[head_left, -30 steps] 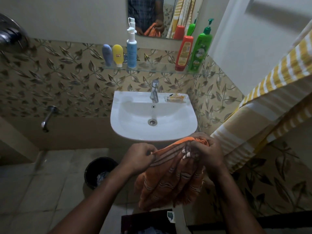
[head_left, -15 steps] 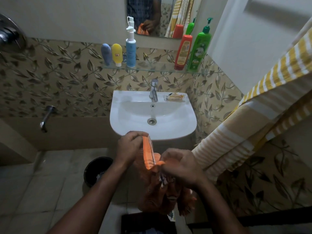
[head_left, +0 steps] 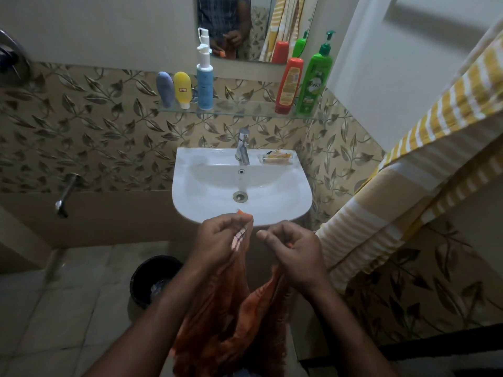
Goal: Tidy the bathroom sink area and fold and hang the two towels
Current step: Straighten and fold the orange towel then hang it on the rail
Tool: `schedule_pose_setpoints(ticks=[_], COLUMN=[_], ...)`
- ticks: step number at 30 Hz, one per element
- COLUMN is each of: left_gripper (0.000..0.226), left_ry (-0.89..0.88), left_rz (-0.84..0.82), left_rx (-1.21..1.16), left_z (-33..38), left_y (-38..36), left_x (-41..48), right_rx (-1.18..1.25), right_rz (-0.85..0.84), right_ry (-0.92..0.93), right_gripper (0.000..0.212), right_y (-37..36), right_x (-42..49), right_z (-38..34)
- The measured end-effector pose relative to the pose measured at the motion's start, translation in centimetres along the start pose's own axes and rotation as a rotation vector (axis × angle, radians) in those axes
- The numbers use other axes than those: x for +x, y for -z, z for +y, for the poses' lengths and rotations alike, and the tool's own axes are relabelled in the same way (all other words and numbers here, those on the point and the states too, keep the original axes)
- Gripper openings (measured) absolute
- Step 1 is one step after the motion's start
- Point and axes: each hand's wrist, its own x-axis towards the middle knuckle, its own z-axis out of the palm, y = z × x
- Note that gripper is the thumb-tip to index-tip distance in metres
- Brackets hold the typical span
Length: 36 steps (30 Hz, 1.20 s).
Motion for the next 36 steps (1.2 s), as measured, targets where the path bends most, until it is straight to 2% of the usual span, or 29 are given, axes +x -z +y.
schedule_pose_setpoints(ticks=[3, 5, 8, 11, 13, 14, 16, 18, 21, 24, 27, 29, 32, 34, 36], left_gripper=[0.036, 0.042, 0.035, 0.03, 0.034, 0.029, 0.032, 0.041, 0.043, 0.041, 0.038, 0.032, 0.022, 0.04, 0.054], left_ry=[-0.018, -0.069, -0.147, -0.2, -0.2, -0.201, -0.203, -0.213, -0.263, -0.264, -0.245, -0.17, 0.011, 0.063, -0.005], left_rz=[-0.1, -0.188, -0.352, -0.466, -0.518, -0.546, -0.585, -0.556, -0.4, -0.263, -0.154, -0.184, -0.339, -0.5, -0.586], left_rx=[-0.031, 0.046, 0.172, 0.246, 0.302, 0.332, 0.357, 0.341, 0.334, 0.357, 0.406, 0.477, 0.54, 0.597, 0.614], left_z=[0.5, 0.7, 1.0, 1.5, 2.3, 2.7, 3.0, 3.1, 2.7, 2.1, 1.4, 0.8, 0.1, 0.0, 0.1], left_y=[0.5, 1.1, 1.5, 1.9, 2.5, 2.8, 3.0, 3.0, 3.6, 4.2, 4.8, 5.2, 5.0, 4.3, 3.1], left_x=[-0.5, -0.4, -0.2, 0.0, 0.2, 0.3, 0.4, 0.5, 1.0, 1.4, 1.8, 1.9, 1.3, 0.9, 0.3], right_rx=[-0.13, -0.174, -0.23, -0.195, -0.146, -0.136, -0.147, -0.172, -0.302, -0.383, -0.237, -0.111, 0.019, 0.017, -0.054], right_rz=[0.073, 0.056, -0.067, -0.226, -0.332, -0.371, -0.413, -0.406, -0.397, -0.335, -0.222, -0.156, -0.106, -0.117, -0.141], right_ry=[-0.084, -0.079, 0.03, 0.1, 0.059, 0.037, -0.005, -0.049, -0.052, -0.079, -0.133, -0.123, -0.061, -0.013, 0.055], right_gripper=[0.014, 0.025, 0.045, 0.053, 0.052, 0.05, 0.039, 0.023, 0.027, 0.014, 0.016, 0.022, 0.018, 0.023, 0.028], right_y=[1.2, 1.9, 2.5, 2.7, 3.0, 3.2, 3.2, 2.8, 2.7, 3.4, 4.1, 4.2, 3.8, 3.2, 2.2], right_x=[0.7, 0.9, 1.4, 1.7, 1.9, 1.9, 1.9, 1.8, 1.8, 1.9, 1.9, 1.9, 2.2, 2.3, 2.1], right_z=[1.3, 1.8, 1.7, 1.4, 1.3, 1.3, 1.4, 1.6, 2.4, 3.3, 3.8, 3.7, 3.0, 2.2, 1.7])
